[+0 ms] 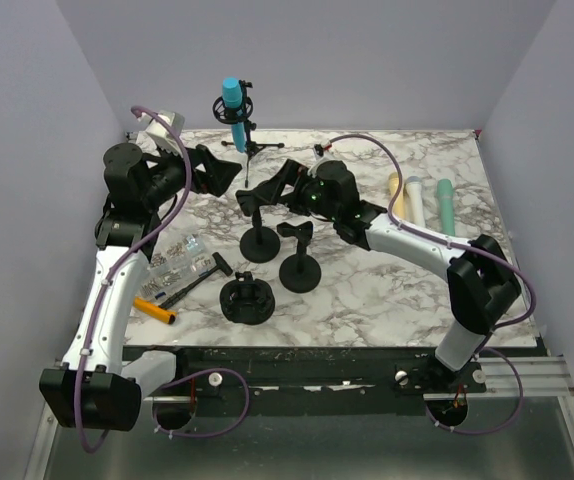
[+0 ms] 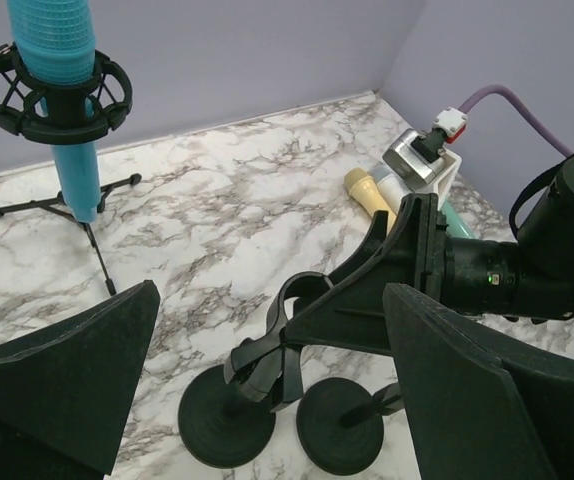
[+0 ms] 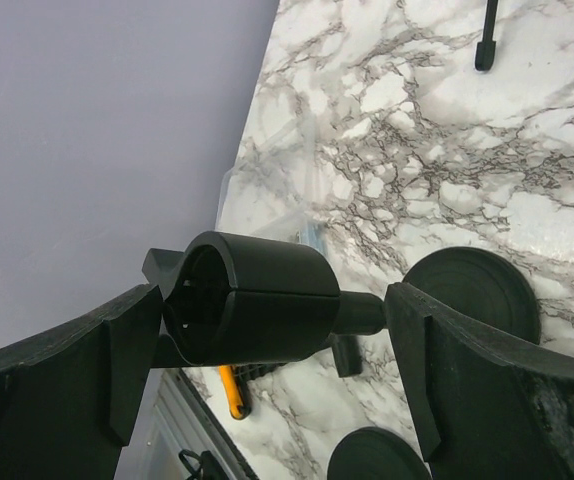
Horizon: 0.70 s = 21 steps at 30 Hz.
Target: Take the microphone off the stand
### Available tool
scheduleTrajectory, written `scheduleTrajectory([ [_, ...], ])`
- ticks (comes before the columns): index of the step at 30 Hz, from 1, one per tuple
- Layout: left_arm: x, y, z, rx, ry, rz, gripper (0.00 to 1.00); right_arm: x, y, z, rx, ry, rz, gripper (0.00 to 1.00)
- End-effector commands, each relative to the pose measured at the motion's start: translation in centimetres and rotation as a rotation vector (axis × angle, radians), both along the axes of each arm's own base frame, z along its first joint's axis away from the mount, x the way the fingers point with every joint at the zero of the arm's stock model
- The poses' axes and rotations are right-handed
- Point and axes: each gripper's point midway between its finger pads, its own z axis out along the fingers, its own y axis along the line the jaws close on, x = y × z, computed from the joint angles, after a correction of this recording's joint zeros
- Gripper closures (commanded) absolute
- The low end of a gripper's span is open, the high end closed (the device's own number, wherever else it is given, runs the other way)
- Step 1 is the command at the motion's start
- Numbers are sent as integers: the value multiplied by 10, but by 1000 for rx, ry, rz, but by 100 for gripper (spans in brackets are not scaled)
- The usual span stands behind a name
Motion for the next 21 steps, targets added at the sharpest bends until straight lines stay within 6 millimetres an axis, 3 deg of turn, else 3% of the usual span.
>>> scheduleTrajectory([
  [1, -1, 7, 7, -17, -30, 20, 2, -10, -5, 9, -51, 17, 14, 0],
  [7, -1, 9, 11, -36, -31, 16, 2, 6, -21, 61, -55, -121, -84, 0],
  [11, -1, 11, 11, -32, -30, 22, 2, 13, -13, 87, -51, -186, -60, 0],
  [15, 3, 16, 7, -21, -16, 49, 2, 33, -18, 95, -105, -228, -109, 0],
  [21, 0, 17, 11, -23, -33, 47, 2, 89, -35, 96, -94, -287, -166, 0],
])
